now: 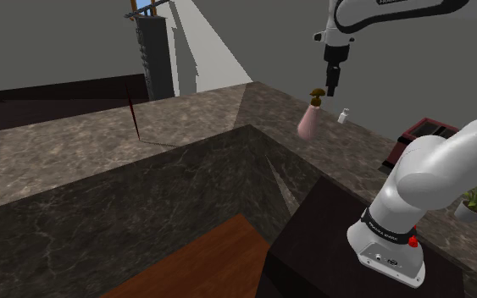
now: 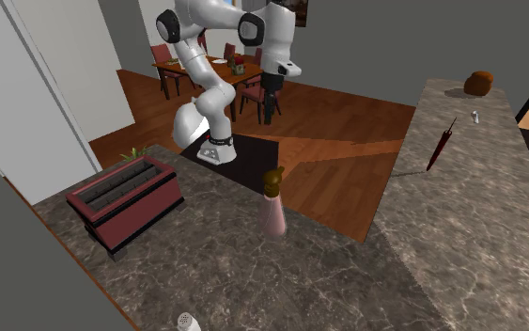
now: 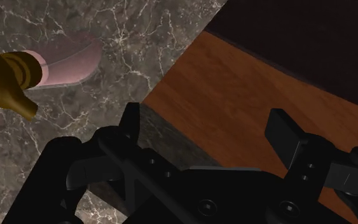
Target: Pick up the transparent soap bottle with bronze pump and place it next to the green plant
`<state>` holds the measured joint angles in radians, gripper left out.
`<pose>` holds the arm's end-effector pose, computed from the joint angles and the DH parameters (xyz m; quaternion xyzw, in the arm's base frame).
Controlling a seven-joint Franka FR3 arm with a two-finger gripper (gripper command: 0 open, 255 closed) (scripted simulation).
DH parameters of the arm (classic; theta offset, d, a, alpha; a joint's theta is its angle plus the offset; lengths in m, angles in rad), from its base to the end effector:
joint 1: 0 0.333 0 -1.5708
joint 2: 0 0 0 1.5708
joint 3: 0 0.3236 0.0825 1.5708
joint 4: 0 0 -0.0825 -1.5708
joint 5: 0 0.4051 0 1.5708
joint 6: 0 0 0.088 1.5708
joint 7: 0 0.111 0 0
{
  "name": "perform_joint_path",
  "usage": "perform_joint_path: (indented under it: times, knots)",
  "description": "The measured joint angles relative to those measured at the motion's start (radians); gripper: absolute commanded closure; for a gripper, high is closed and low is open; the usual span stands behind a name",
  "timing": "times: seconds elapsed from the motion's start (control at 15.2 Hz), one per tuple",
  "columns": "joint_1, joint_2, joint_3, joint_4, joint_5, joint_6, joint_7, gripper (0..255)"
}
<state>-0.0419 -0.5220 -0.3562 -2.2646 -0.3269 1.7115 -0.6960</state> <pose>0.3656 -0.2076 0.5380 0.9768 0.1991 -0.0598 0.0505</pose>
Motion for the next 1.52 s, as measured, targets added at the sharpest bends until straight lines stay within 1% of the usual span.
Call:
perform_joint_path:
  times: [0.2, 0.46, 0.73, 0.92, 1.06, 1.12, 1.32, 1.52]
  knots:
    - [0.002, 0.079, -0.073, 0.048, 0.001, 0.054, -0.101, 0]
    - [0.012, 0.205, -0.167, 0.138, 0.037, 0.115, -0.243, 0]
    - [0.018, 0.370, -0.259, 0.257, 0.122, 0.167, -0.408, 0]
    - [0.002, 0.508, -0.314, 0.372, 0.218, 0.179, -0.547, 0]
    - [-0.021, 0.603, -0.333, 0.449, 0.290, 0.180, -0.635, 0]
    - [-0.031, 0.636, -0.336, 0.475, 0.316, 0.181, -0.662, 0]
    - [-0.042, 0.666, -0.337, 0.473, 0.340, 0.207, -0.688, 0]
    - [-0.045, 0.678, -0.336, 0.440, 0.348, 0.249, -0.694, 0]
